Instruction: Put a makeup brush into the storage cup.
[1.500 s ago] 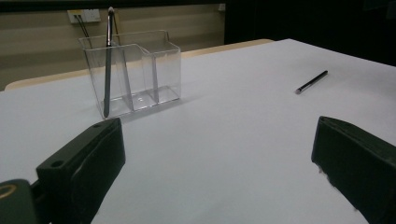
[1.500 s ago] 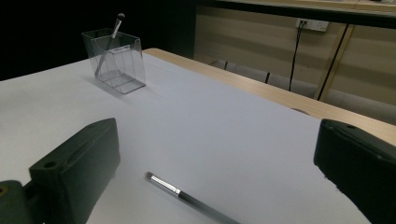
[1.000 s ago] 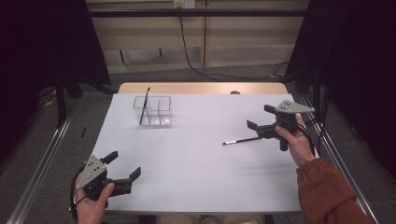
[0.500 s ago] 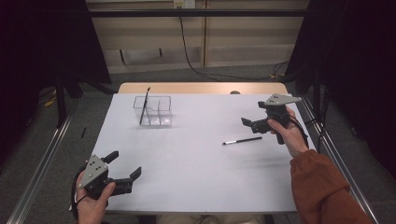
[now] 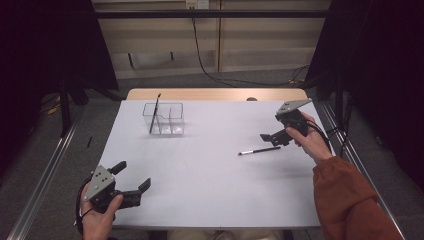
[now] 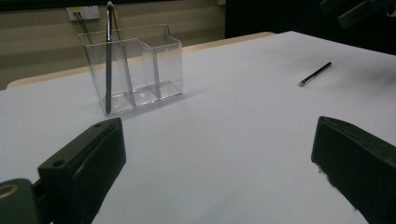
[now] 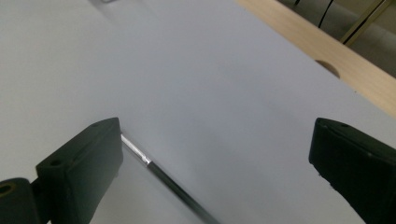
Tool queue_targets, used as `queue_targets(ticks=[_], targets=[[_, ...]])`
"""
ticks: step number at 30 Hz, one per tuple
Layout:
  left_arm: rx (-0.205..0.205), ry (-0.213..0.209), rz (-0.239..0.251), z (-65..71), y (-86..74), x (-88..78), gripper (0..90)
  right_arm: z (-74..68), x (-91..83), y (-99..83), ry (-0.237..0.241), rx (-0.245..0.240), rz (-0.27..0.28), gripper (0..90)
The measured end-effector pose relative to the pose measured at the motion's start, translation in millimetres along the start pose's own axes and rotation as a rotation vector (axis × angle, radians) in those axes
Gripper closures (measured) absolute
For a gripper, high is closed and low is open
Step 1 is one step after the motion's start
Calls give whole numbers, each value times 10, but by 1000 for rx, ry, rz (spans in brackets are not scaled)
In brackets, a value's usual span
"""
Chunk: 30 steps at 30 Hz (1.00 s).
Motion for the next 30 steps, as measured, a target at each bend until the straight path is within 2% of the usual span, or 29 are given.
queue_targets(ticks=[3, 8, 15, 18, 23, 25, 30], targets=[[2, 2, -2, 0, -2, 2, 30, -8, 7, -27, 20, -13, -55, 44], [1, -1, -2, -3, -4, 8, 30, -44, 40, -98, 107, -12, -168, 50], [1, -3, -1, -3, -4, 12, 30, -52, 43, -153, 162, -26, -296, 46], [1, -2, -4, -7, -7, 16, 29, -58, 43, -178, 205, -34, -348, 40], [2, -3, -4, -8, -7, 14, 29, -51, 47, -175, 219, -69, -389, 42], [9, -3, -7, -8, -9, 15, 29, -60, 59, -182, 240, -84, -396, 38], [-1, -5, -12, -4, -20, 26, 29, -86, 131, -214, 256, -108, -446, 40]])
Point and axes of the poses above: each handheld gripper's, and its own axes: x roughly forward along the jaws, y roughly out of its top, z roughly to its right, the point moved 5 cm from there along x, roughly forward along the jaws, and after that the axes turned 3 degrees about -y, right-handed, at the moved point
